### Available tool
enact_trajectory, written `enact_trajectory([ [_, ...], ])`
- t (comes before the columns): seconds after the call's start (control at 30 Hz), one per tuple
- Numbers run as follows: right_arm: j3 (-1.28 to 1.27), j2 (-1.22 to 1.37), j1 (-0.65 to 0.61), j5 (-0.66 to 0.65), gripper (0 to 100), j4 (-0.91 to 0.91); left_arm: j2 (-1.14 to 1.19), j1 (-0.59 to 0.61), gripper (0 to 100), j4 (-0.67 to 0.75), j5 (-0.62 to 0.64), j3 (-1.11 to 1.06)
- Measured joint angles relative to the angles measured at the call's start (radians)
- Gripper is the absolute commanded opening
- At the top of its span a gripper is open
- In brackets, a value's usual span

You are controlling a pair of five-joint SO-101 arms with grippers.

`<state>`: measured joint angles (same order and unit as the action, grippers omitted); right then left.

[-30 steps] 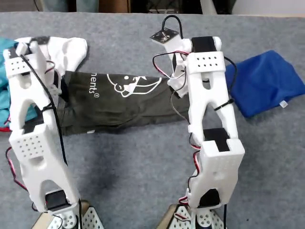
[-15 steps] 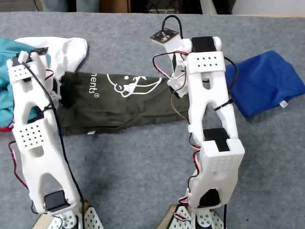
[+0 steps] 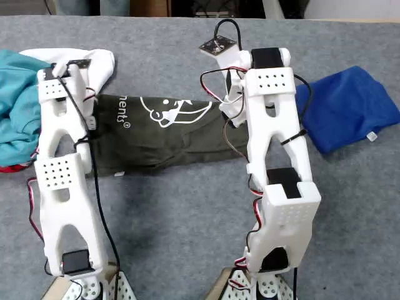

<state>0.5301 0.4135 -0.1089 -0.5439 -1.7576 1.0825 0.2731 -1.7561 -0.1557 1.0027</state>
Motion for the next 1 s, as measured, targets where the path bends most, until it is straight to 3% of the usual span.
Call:
enact_trajectory([
  [0.17, 0.063, -0.020, 0.000, 0.012, 2.3, 0.000, -0.028, -0.043, 3, -0.002, 0.026, 0.005],
  [0.47, 0.222, -0.046, 0.025, 0.057, 2.3, 0.000, -0.166, -0.199, 3, 0.005, 0.219, 0.006],
  [0.8, 0.489, -0.046, 0.265, 0.080, 2.5, 0.008, -0.262, -0.446, 3, 0.005, 0.410, 0.009],
  [1.0, 0.531, -0.046, 0.431, 0.023, 2.5, 0.029, -0.262, -0.620, 3, 0.008, 0.509, 0.110],
])
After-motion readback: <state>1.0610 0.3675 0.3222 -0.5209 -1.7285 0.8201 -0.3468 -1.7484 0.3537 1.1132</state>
